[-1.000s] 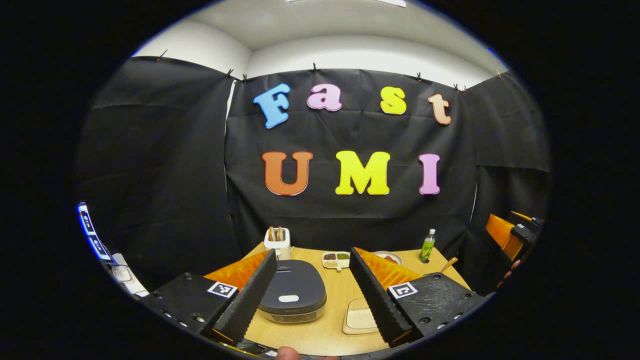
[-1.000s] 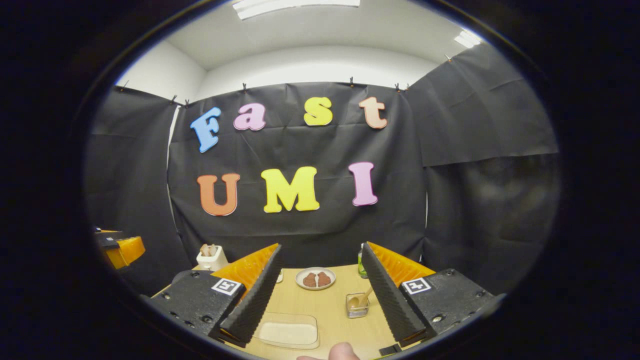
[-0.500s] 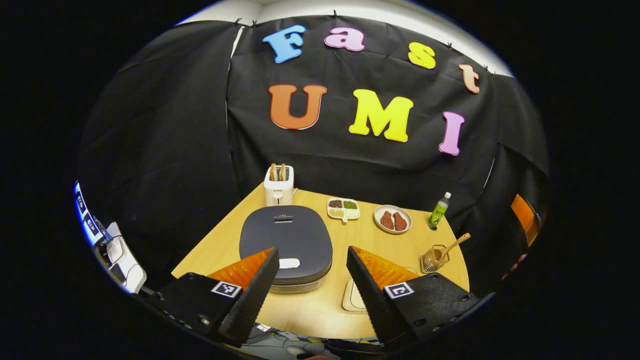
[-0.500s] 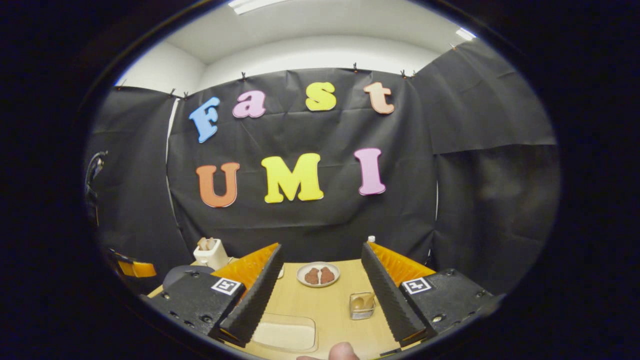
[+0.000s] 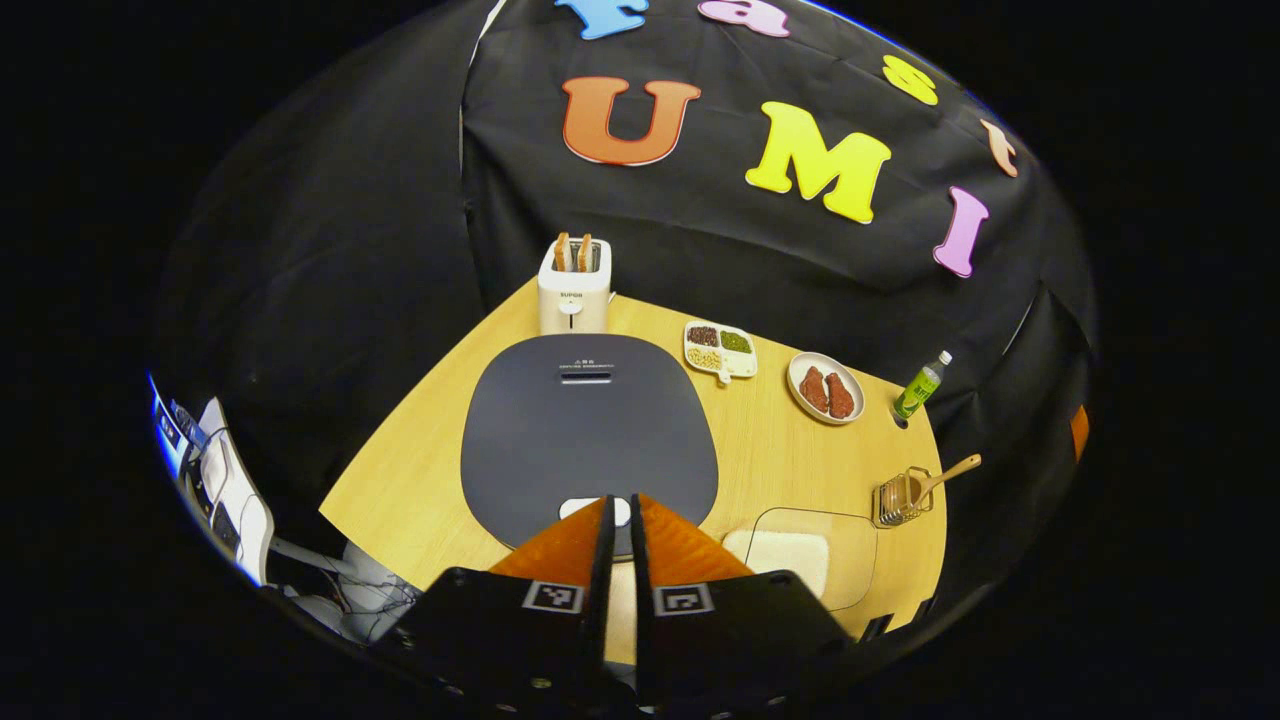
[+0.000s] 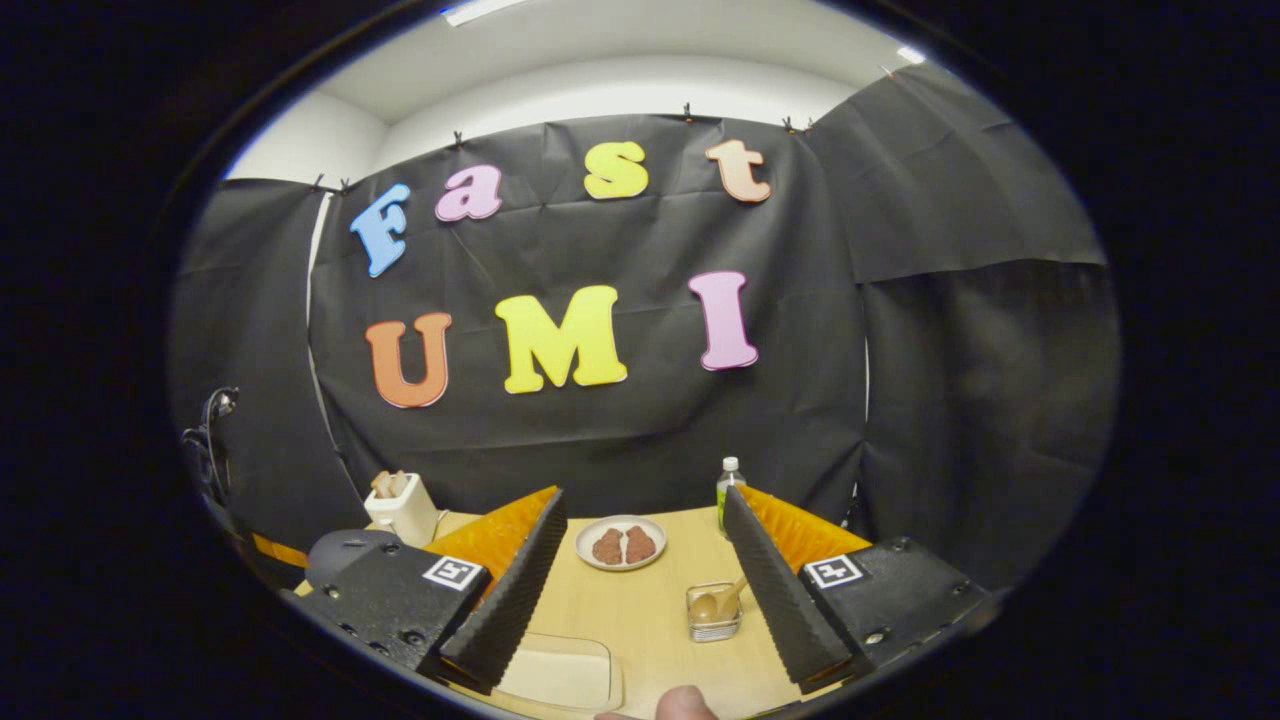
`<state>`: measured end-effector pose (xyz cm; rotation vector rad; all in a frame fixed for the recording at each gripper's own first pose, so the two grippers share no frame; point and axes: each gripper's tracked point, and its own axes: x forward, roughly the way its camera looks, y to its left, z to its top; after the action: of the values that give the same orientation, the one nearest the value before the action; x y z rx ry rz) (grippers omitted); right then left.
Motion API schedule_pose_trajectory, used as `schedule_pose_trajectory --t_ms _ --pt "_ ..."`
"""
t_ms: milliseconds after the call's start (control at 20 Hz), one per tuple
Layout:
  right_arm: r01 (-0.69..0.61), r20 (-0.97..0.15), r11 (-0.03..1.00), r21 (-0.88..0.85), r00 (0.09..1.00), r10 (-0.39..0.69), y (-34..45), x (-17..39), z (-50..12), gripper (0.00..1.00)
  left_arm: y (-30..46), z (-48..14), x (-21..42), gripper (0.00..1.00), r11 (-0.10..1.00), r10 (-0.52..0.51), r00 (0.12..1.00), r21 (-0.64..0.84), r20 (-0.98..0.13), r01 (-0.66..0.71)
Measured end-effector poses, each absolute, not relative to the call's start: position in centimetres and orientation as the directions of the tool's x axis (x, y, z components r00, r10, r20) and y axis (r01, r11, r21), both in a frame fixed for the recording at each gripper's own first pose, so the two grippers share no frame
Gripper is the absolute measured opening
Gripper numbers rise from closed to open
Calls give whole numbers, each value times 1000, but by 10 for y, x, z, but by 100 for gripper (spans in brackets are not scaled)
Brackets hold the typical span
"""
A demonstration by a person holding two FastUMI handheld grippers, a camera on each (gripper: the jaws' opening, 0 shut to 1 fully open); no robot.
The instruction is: Close the left gripper, press the button to open the rice cooker; take a wooden spoon from the chopstick holder with the right hand, scoop a spoonful of rice and pour it into the rice cooker, then put the wooden spoon back into the chopstick holder.
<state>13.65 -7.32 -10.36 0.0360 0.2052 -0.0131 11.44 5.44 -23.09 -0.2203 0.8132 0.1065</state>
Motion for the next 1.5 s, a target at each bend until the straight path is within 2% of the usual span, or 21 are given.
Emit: schedule_pose_trajectory --t_ms 50,200,250,600,700,1050,1300,1500 --pt "18 -214 999 32 977 -11 -76 139 -109 100 55 -237 117 6 966 -10 665 -179 -747 -186" --pt "35 -231 999 32 973 -27 -86 145 -117 100 68 -254 131 5 962 -7 642 -181 -767 -206" --pt "40 -235 999 31 971 -32 -89 146 -120 100 67 -259 134 0 958 -17 628 -192 -778 -212" --pt "83 -270 997 10 960 -77 -110 145 -137 100 65 -295 127 0 943 -74 532 -232 -844 -237" --pt "93 -283 996 6 955 -87 -115 143 -142 100 67 -296 131 0 945 -79 540 -235 -838 -227" --pt "105 -301 994 12 949 -97 -120 137 -152 100 67 -302 126 0 940 -100 481 -242 -871 -241" --pt "88 -307 996 5 948 -82 -125 136 -158 100 69 -293 127 0 933 -72 547 -250 -834 -258" --pt "64 -296 997 -46 952 -75 -125 137 -147 100 72 -261 134 1 956 -9 642 -194 -767 -218"
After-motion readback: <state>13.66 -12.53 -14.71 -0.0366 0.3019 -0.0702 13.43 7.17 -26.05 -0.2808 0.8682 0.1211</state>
